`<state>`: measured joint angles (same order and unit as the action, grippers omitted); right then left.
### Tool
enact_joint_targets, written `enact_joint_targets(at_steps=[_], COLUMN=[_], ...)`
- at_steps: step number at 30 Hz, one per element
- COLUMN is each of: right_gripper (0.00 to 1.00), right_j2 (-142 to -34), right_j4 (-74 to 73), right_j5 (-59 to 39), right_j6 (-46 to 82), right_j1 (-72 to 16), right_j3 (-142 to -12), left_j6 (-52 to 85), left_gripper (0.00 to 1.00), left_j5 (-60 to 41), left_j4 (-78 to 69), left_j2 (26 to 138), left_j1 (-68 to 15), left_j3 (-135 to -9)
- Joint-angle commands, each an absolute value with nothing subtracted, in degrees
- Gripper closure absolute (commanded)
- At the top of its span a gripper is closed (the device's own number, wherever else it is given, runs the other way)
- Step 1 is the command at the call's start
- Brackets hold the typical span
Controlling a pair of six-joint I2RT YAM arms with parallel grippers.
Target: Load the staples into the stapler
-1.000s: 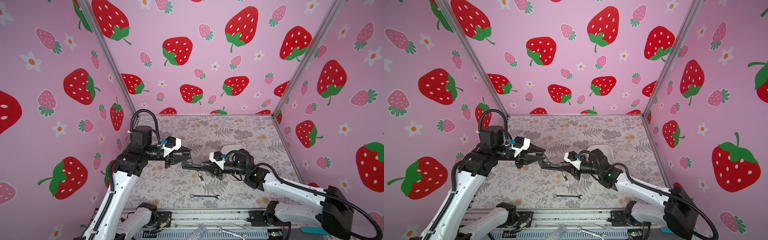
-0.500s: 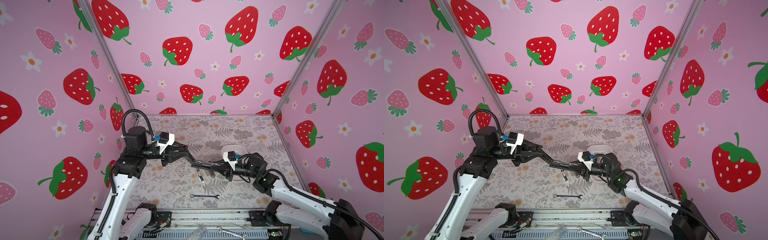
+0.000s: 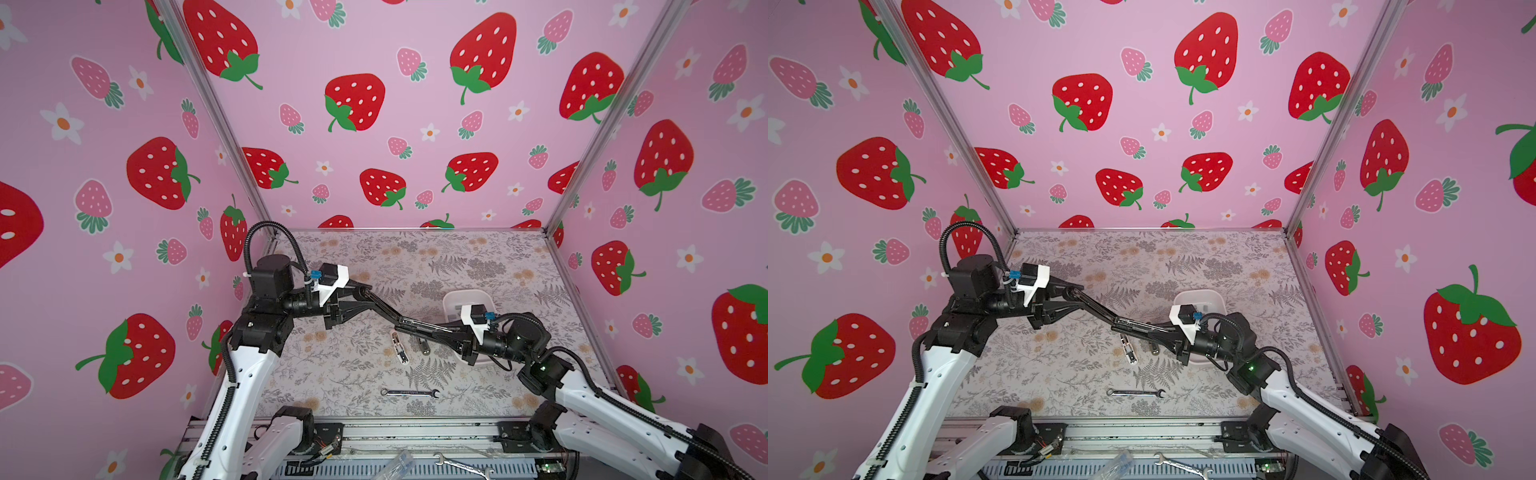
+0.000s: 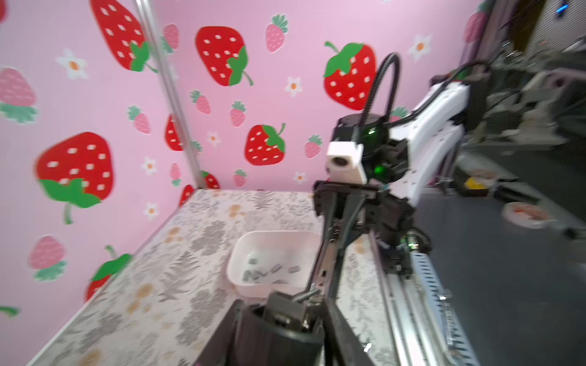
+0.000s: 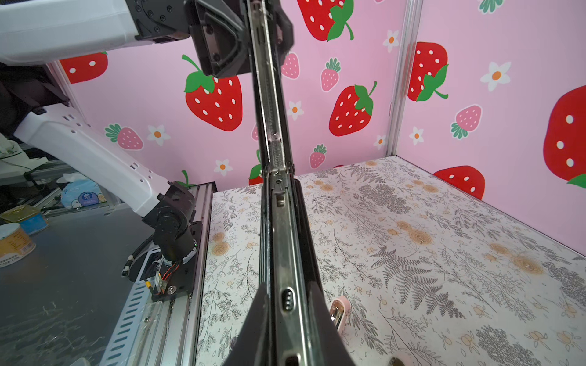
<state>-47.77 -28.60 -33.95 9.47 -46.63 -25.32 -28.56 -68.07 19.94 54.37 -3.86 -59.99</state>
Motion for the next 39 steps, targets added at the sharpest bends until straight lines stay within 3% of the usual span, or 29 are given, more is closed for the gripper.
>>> enact_joint_targets(at_steps=[1, 8, 16, 20, 22, 23, 28, 31, 37, 39], right_gripper=[1.0, 1.0, 1.0, 1.0, 1.0, 1.0, 1.0, 1.0, 1.0, 1.0], right_j2=[-45.0, -45.02, -46.22, -46.02, -46.17, -46.34, -47.21, -48.71, -55.26, -57.68], right_j4=[-34.77, -33.32, -31.67, -31.12, -30.4, -29.95, -29.7, -30.42, -29.1, -29.77], right_j5=[-31.93, -28.46, -22.7, -16.95, -12.94, -10.72, -0.43, 5.68, 17.43, 24.98], right_j6=[10.88, 10.27, 9.87, 9.29, 8.52, 8.0, 6.44, 9.11, 17.9, 18.45], right_j1=[-46.1, -46.06, -46.27, -47.83, -49.46, -50.48, -57.61, -62.11, -73.37, -77.93], right_j3=[-26.17, -26.51, -27.18, -26.9, -27.02, -27.19, -27.74, -28.58, -33.15, -33.98], left_j6=[-31.84, -30.59, -26.44, 3.13, 17.38, 22.45, 45.02, 50.62, 55.2, 55.29], left_gripper=[0.43, 0.31, 0.28, 0.19, 0.04, 0.01, 0.01, 0.01, 0.01, 0.01], left_j5=[-56.25, -51.66, -49.13, -34.25, -28.57, -27.52, -18.21, -15.85, -8.27, -1.44], left_j4=[16.18, 16.3, 13.54, 10.05, 12.73, 13.54, 10.76, 7.84, 16.73, 19.54], left_j2=[54.22, 54.54, 53.27, 51.89, 51.21, 50.56, 43.64, 39.98, 33.42, 29.72], left_j1=[-2.61, -2.64, -2.64, -2.64, -2.64, -2.66, -2.59, -2.64, -2.88, -2.92], left_j3=[-58.71, -58.71, -57.88, -61.07, -62.95, -62.74, -49.87, -42.37, -40.27, -38.55])
